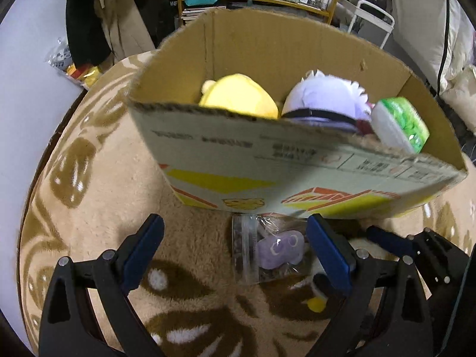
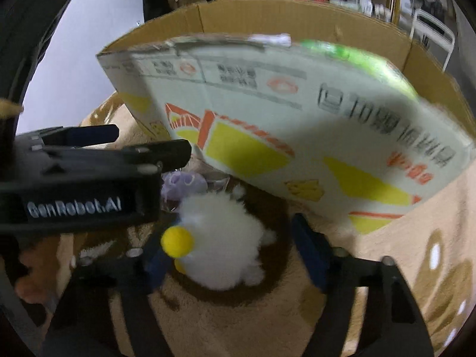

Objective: Organize soft objects
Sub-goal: 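Move both tools back down toward the white chick and bagged purple toy, then grasp the bagged purple toy with the left tool while the right tool grasps the white chick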

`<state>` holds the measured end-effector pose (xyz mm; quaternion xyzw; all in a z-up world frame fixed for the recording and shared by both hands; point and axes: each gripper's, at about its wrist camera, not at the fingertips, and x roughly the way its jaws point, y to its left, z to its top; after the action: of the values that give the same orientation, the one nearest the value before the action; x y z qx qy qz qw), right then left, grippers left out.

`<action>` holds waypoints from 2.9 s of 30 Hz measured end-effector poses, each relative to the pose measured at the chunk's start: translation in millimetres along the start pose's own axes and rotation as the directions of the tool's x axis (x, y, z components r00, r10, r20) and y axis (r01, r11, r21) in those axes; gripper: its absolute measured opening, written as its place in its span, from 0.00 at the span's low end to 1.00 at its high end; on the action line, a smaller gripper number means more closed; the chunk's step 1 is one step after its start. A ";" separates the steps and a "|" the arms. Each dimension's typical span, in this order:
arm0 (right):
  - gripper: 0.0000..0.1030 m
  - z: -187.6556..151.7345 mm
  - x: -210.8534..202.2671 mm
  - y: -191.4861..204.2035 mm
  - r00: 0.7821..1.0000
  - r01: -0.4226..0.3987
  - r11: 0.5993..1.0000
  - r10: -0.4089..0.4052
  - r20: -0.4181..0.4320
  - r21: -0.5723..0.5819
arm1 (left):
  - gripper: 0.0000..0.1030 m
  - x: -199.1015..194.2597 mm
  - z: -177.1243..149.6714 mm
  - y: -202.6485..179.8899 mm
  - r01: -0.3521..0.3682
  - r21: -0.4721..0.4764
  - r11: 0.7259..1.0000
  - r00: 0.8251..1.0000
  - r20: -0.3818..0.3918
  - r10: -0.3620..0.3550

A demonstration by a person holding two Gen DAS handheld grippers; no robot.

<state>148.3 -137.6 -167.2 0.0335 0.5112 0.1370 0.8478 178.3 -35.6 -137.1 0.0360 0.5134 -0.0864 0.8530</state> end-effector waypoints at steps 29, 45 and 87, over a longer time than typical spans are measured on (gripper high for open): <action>0.38 -2.9 9.1 -13.1 0.993 0.058 0.998 -0.062 -0.103 -0.035 | 0.95 51.9 1.0 -65.0 -0.010 0.107 0.994 0.996 -0.082 0.019; 0.38 -2.3 21.7 -2.8 0.992 0.069 0.997 -0.073 -0.107 -0.042 | 0.91 61.3 -5.2 -70.2 -0.015 0.133 0.991 0.994 -0.104 0.029; 0.37 -6.1 13.4 7.9 0.991 0.098 0.994 -0.102 -0.085 -0.057 | 0.72 14.3 -19.0 -1.7 -0.027 -0.007 1.000 0.997 -0.075 0.026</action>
<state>147.3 -126.9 -180.1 -0.0205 0.5450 0.1090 0.8311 168.0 -36.0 -158.6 0.0425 0.5447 -0.0715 0.8345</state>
